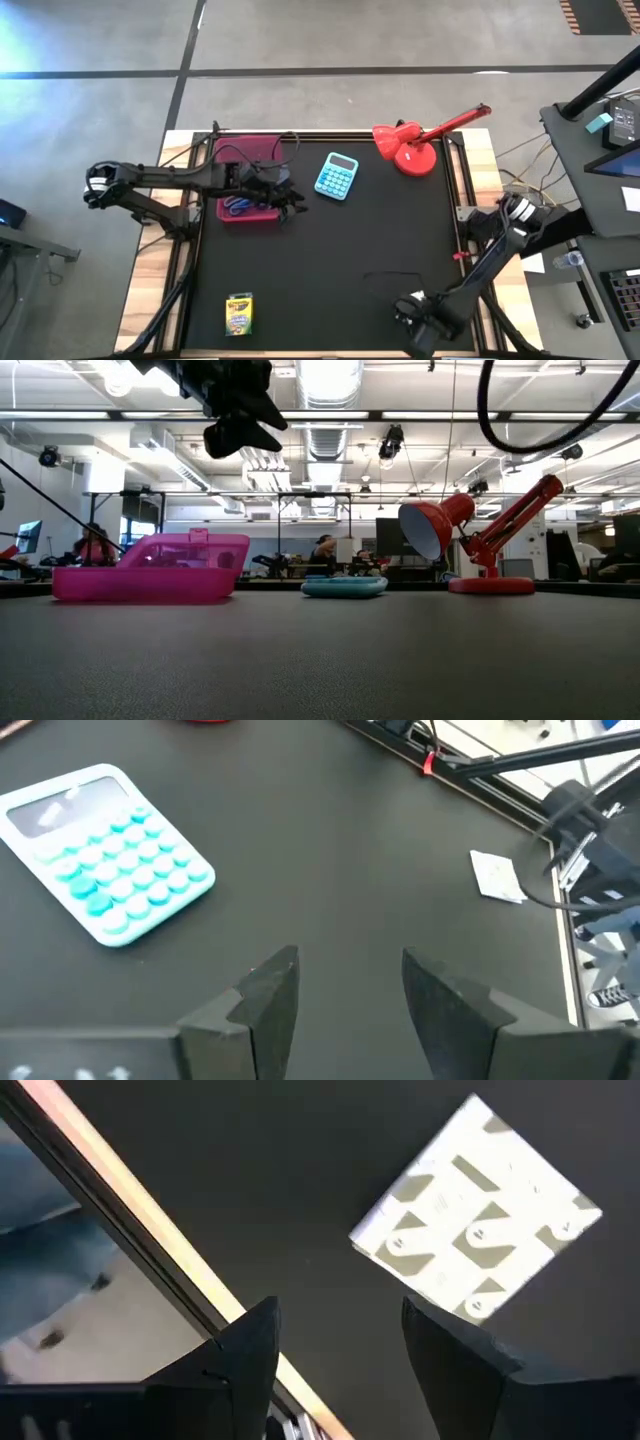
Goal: Pack school essentials
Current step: Put the violet sticky notes into the red supply box
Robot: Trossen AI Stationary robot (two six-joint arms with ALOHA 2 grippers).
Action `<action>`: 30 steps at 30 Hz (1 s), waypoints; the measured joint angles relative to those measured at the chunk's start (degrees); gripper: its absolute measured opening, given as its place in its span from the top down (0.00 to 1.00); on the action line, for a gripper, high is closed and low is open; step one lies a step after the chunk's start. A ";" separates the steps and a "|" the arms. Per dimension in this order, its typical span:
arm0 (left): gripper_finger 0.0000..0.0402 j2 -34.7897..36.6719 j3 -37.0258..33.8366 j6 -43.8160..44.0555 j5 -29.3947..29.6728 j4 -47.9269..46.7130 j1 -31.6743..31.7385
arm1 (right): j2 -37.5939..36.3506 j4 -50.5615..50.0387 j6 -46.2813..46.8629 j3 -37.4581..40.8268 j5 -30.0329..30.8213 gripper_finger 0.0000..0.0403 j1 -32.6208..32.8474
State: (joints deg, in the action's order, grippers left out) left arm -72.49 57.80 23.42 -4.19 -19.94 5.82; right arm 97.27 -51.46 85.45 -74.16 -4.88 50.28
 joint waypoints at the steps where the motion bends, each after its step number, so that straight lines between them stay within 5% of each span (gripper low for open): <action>1: 0.60 0.00 0.00 -0.36 -0.02 0.02 0.02 | 0.98 -0.74 0.02 -1.16 1.06 0.51 0.30; 16: 0.60 0.00 0.00 -3.26 -4.97 0.04 0.04 | 14.29 -14.66 -10.46 -16.17 14.96 0.52 6.72; 30: 0.60 0.00 0.00 -4.57 -4.96 0.33 0.04 | 18.56 -17.96 -9.42 -18.35 17.42 0.60 8.09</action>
State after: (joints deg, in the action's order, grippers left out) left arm -72.49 57.80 18.85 -9.15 -19.61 5.87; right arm 115.83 -69.42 76.03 -92.51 12.55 58.37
